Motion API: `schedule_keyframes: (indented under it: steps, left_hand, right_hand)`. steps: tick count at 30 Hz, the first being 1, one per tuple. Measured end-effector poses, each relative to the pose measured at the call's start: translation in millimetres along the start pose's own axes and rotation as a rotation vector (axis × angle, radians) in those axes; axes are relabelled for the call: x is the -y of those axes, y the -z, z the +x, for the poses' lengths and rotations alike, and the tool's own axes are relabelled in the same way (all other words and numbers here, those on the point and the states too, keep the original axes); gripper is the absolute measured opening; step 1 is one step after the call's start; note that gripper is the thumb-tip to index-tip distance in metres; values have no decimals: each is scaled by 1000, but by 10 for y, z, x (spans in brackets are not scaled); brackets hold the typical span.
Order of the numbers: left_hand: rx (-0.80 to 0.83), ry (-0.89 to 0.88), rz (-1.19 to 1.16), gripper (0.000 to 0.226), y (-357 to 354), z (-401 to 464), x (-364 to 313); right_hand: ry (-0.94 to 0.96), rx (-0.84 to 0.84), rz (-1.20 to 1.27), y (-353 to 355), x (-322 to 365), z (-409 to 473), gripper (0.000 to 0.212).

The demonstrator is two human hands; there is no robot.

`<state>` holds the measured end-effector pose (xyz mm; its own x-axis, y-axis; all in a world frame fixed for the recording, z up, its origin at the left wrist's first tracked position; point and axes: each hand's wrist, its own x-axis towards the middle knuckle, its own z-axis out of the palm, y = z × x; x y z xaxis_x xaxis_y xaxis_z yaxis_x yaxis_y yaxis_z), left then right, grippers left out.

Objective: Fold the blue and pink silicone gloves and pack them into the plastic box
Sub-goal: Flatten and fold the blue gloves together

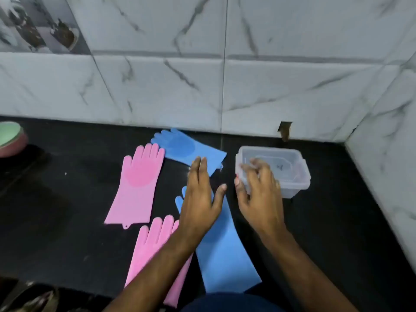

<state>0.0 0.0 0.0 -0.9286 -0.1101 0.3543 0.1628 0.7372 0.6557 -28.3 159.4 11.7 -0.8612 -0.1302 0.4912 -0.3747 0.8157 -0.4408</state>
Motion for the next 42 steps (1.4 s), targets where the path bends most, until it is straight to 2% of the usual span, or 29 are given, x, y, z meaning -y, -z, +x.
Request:
schedule_keyframes:
  steps: [3, 5, 7, 9, 12, 14, 16, 18, 19, 22, 25, 29, 34, 36, 39, 41, 42]
  left_hand:
    - [122, 210, -24, 74, -25, -423, 242]
    - [194, 267, -11, 69, -39, -681, 412]
    - [232, 251, -7, 59, -38, -783, 515]
    - [262, 246, -37, 52, -51, -823, 529]
    - [310, 279, -103, 53, -127, -871, 466]
    - [330, 284, -94, 54, -186, -882, 427]
    - [352, 267, -84, 54, -226, -869, 396]
    - [382, 229, -53, 55, -255, -843, 371]
    - [408, 201, -47, 56, -279, -824, 346]
    - [552, 69, -49, 60, -408, -780, 210]
    - [711, -99, -23, 63, -633, -734, 17]
    - [814, -297, 43, 71, -1044, -620, -301]
    - [835, -390, 111, 77, -1350, -625, -504]
    - [819, -355, 115, 84, -1377, -638, -486]
    - [799, -336, 90, 85, -1348, -614, -433]
    - [756, -328, 52, 75, -1282, -591, -397]
    - [716, -291, 21, 68, -1229, -561, -370]
  right_hand:
    - [-44, 217, 25, -182, 19, -406, 36]
    - [-66, 370, -23, -299, -5, -662, 40]
    - [-119, 427, -16, -381, -20, -748, 49]
    - [-265, 478, 87, -439, -19, -762, 64]
    - [-467, 510, 230, -533, 19, -717, 81]
    - [-542, 526, 266, -582, 15, -638, 79]
    - [-581, 564, 294, -594, -6, -587, 57]
    - [-559, 546, 305, -542, -51, -567, 30]
    - [-550, 513, 314, -487, -99, -573, 23]
    - [-549, 435, 356, -229, -347, -660, 18]
    - [-555, 390, 282, 111, -711, -857, 15]
    - [-676, 349, 172, 470, -1103, -1129, 7]
    - [-794, 340, 63, 698, -1310, -1286, 10]
    - [-806, 332, -11, 726, -1315, -1333, 12]
    - [-697, 322, -246, 683, -1233, -1347, 31]
    - [-600, 283, -318, 608, -1135, -1309, 45]
    - [-558, 260, -316, 558, -1074, -1268, 46]
